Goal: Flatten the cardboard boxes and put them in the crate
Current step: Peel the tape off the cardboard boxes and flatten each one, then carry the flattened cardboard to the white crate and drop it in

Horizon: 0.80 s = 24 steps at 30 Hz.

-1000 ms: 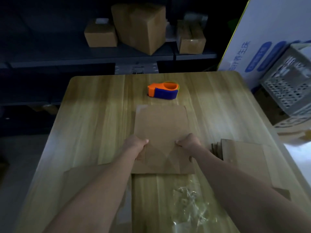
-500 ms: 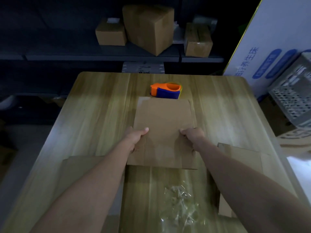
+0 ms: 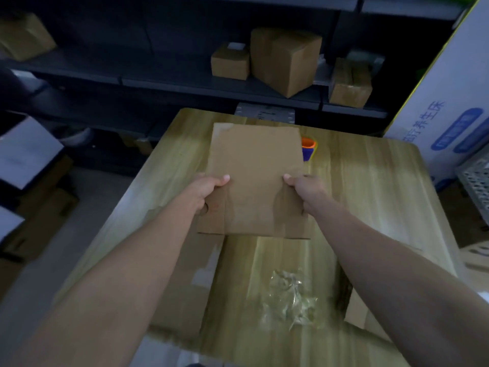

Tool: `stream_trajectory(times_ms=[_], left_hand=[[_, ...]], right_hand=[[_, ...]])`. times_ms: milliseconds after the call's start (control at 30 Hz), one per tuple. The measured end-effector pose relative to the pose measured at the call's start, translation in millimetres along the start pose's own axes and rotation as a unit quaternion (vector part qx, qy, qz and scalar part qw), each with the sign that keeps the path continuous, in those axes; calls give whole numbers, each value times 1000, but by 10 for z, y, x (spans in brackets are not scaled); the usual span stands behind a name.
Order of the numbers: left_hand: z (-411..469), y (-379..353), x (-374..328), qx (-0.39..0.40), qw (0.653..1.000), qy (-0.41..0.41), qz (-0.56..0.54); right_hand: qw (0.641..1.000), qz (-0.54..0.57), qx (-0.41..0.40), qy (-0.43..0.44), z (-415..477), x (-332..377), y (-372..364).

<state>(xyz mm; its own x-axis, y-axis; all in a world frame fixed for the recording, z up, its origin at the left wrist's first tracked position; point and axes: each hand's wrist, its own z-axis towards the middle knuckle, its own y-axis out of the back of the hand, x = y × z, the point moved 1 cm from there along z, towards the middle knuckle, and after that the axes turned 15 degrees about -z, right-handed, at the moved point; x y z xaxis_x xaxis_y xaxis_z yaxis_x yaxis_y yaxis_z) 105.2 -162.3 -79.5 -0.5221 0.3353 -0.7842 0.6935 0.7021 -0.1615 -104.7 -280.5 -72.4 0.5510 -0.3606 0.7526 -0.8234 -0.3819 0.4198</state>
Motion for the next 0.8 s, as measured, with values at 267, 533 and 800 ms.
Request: stream_trajectory(times_ms=[267,533,800], left_hand=[[-462,1407,-223,-74,995,-67,10],[-863,3274,8,-161,984,-59,47],[-857,4114,381,-174,983,-1,65]], right_hand=[[997,1,80,-12,-637,-17,-864],[911,-360,192,-60,-1339,-641,-1901],[963,-247,61,-87,-1316,-997,-2358]])
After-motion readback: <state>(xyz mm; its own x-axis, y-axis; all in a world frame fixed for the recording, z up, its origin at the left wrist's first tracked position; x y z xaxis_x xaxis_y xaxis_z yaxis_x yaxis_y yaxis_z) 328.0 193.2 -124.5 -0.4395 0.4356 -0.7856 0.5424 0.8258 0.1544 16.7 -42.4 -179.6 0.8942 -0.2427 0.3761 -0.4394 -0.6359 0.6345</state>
